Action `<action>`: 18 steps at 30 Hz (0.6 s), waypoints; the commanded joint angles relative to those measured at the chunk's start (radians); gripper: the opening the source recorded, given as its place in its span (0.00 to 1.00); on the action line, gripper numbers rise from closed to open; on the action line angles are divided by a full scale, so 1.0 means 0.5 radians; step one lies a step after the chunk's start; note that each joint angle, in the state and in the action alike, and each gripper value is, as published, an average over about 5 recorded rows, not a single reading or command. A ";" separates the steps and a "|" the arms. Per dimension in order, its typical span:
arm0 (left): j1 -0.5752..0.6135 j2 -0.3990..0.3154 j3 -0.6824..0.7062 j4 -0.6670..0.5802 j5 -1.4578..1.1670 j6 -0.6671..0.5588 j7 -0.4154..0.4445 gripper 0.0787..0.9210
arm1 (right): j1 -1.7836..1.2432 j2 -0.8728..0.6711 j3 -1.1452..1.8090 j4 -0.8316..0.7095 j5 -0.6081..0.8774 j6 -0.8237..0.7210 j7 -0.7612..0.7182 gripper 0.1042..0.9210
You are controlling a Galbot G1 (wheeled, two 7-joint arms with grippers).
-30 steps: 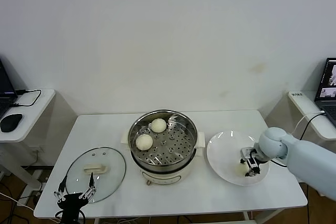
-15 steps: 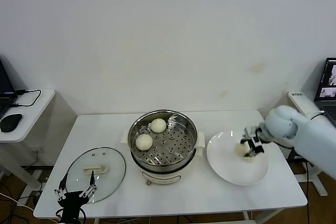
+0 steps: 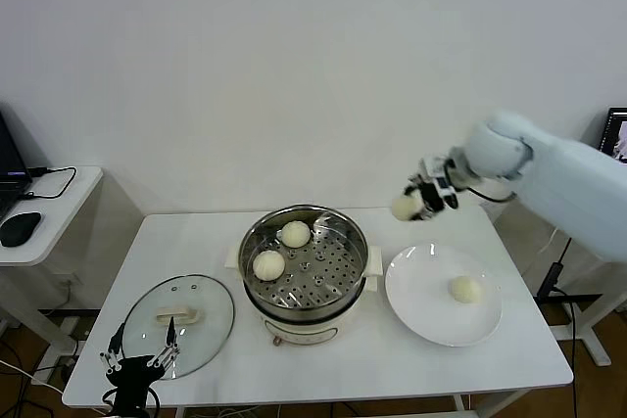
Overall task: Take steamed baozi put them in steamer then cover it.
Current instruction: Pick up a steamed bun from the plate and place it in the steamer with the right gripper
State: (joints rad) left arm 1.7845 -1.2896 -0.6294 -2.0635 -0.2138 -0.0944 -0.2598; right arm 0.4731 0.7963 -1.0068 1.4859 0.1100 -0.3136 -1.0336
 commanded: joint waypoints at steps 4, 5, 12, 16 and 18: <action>-0.003 -0.009 -0.025 -0.001 -0.006 0.000 0.000 0.88 | 0.185 0.525 -0.369 0.011 0.182 0.261 0.083 0.53; -0.005 -0.010 -0.029 0.000 -0.008 0.001 0.000 0.88 | 0.172 0.549 -0.393 0.014 0.172 0.300 0.089 0.54; -0.006 -0.030 -0.043 -0.001 -0.017 -0.002 -0.001 0.88 | 0.149 0.672 -0.549 0.055 0.051 0.547 0.102 0.54; -0.006 -0.038 -0.049 0.002 -0.022 -0.007 -0.002 0.88 | 0.144 0.705 -0.601 0.059 -0.104 0.722 0.089 0.54; -0.006 -0.043 -0.052 0.002 -0.025 -0.008 -0.003 0.88 | 0.133 0.718 -0.623 0.049 -0.204 0.816 0.091 0.54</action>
State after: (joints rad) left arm 1.7816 -1.3081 -0.6525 -2.0642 -0.2244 -0.0969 -0.2606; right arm 0.5327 1.0722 -1.2311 1.5079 0.1159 -0.0908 -0.9932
